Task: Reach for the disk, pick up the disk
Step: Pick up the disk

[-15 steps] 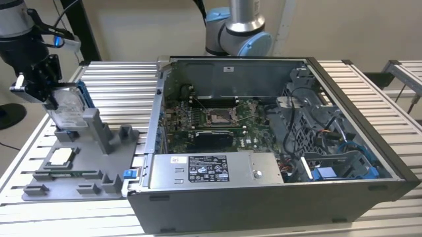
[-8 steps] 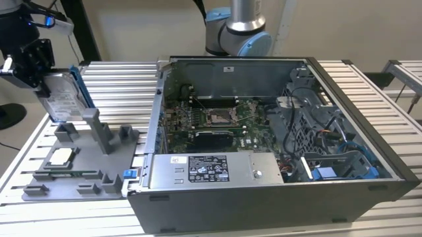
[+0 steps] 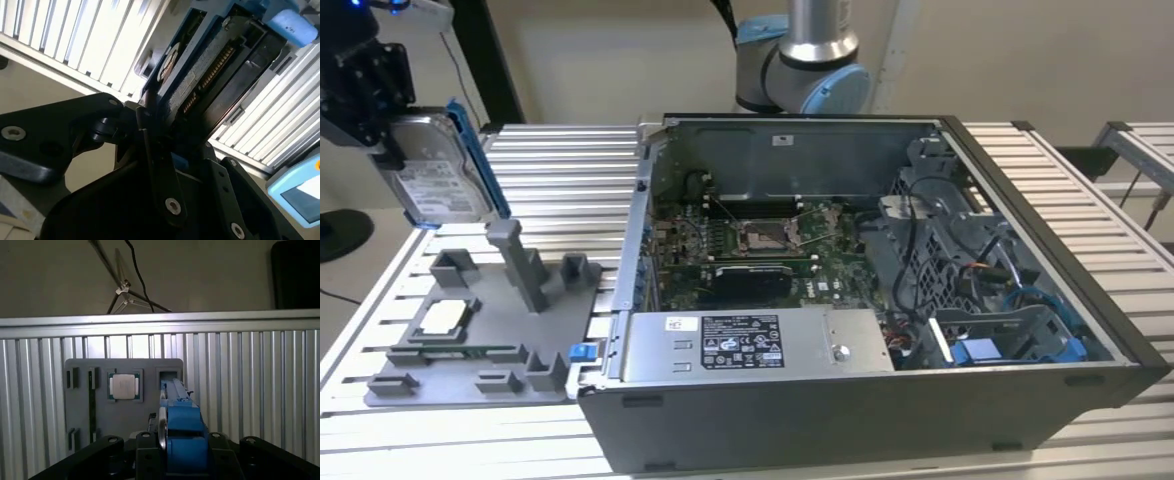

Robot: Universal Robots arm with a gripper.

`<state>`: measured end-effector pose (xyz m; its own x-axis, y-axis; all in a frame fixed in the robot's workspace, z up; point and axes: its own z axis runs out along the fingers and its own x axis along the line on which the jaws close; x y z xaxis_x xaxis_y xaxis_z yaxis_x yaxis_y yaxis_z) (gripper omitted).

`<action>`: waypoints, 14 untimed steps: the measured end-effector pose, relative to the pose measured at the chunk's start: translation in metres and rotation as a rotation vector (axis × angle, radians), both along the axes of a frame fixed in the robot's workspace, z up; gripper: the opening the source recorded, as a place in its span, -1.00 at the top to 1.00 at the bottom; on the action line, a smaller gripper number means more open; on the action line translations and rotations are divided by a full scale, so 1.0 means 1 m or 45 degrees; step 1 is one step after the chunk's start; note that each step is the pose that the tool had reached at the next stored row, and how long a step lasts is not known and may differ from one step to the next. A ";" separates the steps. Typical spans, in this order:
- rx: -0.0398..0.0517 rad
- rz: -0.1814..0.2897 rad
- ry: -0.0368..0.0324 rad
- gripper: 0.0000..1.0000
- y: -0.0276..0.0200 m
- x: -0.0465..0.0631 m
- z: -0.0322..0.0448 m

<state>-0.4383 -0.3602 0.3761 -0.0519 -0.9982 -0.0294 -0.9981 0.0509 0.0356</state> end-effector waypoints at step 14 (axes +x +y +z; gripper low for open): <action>0.000 0.000 -0.0002 1.00 0.0000 0.000 0.0659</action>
